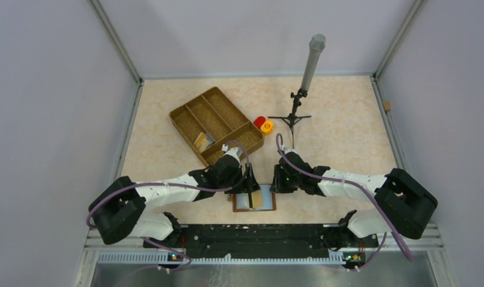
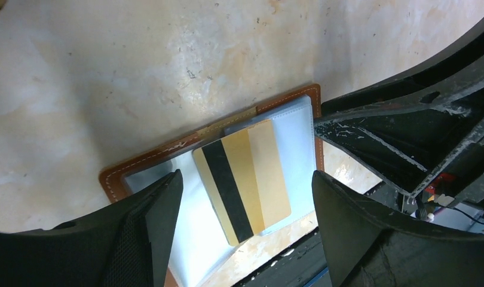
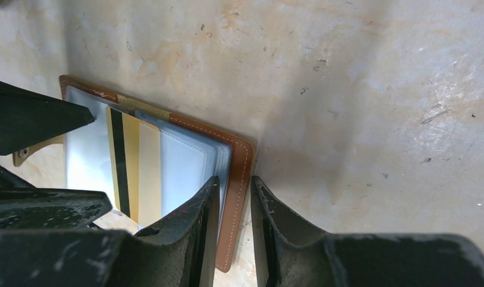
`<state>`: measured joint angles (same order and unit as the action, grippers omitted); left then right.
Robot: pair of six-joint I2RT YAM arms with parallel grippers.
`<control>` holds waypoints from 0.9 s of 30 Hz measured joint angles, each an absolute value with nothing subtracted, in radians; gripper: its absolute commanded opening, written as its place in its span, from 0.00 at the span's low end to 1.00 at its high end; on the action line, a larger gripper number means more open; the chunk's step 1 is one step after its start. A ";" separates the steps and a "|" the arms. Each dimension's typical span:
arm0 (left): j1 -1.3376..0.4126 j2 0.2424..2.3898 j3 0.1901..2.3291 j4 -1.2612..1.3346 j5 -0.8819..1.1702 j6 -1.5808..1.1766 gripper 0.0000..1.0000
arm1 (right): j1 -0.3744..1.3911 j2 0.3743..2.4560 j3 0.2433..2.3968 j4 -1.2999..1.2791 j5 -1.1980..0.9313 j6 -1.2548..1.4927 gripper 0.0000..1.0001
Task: Put the credit cards into the card holder
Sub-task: Insert the credit card into the card holder.
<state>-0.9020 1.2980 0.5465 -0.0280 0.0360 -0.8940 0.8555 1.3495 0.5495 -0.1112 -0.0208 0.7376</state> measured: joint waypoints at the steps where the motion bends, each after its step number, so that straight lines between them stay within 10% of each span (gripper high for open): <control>1: -0.902 1.311 0.546 -0.014 0.041 -0.897 0.83 | 0.855 1.349 0.550 -0.111 -0.021 0.738 0.25; 27: -0.902 1.385 0.508 0.212 0.143 -0.961 0.83 | 0.855 1.349 0.550 -0.111 -0.020 0.738 0.25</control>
